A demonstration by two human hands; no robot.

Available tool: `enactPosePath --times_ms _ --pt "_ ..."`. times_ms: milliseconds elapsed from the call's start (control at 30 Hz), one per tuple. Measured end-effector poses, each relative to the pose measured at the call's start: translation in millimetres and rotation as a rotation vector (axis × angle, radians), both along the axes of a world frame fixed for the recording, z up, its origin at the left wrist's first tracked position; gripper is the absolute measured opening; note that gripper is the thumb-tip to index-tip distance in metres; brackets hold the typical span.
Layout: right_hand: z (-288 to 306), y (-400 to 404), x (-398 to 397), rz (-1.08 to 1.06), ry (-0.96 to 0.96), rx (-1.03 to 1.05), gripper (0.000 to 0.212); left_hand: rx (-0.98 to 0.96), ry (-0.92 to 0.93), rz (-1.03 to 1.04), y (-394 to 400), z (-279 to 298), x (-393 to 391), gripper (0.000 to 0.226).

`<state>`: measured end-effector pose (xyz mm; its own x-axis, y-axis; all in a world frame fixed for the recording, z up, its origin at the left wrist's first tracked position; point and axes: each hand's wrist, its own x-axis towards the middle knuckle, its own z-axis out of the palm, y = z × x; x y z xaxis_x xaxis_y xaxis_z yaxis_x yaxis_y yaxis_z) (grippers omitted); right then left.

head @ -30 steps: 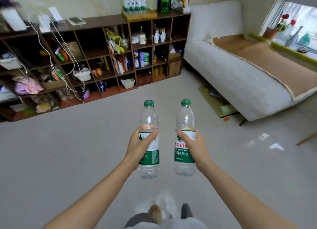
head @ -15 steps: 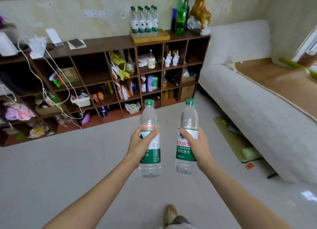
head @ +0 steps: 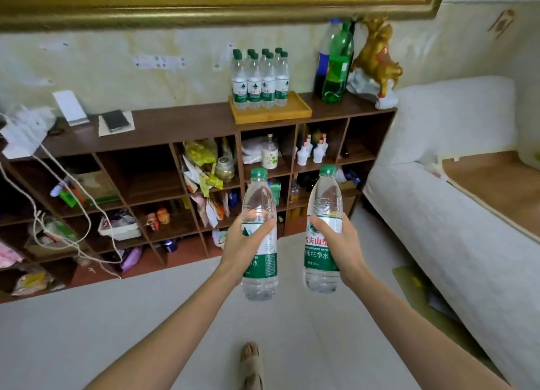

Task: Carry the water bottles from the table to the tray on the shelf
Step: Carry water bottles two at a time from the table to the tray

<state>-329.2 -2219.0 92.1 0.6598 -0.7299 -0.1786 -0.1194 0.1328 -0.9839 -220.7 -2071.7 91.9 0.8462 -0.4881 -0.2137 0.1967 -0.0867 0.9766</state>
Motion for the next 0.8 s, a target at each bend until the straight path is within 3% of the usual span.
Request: enactPosePath --times_ms 333,500,600,733,800 --pt "14 -132 201 0.015 -0.079 -0.021 0.038 0.028 -0.107 0.057 -134 15 215 0.025" --pt "5 -207 295 0.1 -0.06 -0.07 0.054 0.021 -0.112 0.104 -203 11 294 0.029" --pt "5 -252 356 0.187 -0.063 -0.096 0.041 0.026 -0.122 0.18 -248 5 347 0.047" --pt "16 -308 436 0.294 -0.003 -0.188 0.079 0.009 -0.136 0.295 -299 15 411 0.049" --pt "27 -329 473 0.342 -0.018 -0.219 0.059 0.023 -0.161 0.33 -320 25 441 0.052"
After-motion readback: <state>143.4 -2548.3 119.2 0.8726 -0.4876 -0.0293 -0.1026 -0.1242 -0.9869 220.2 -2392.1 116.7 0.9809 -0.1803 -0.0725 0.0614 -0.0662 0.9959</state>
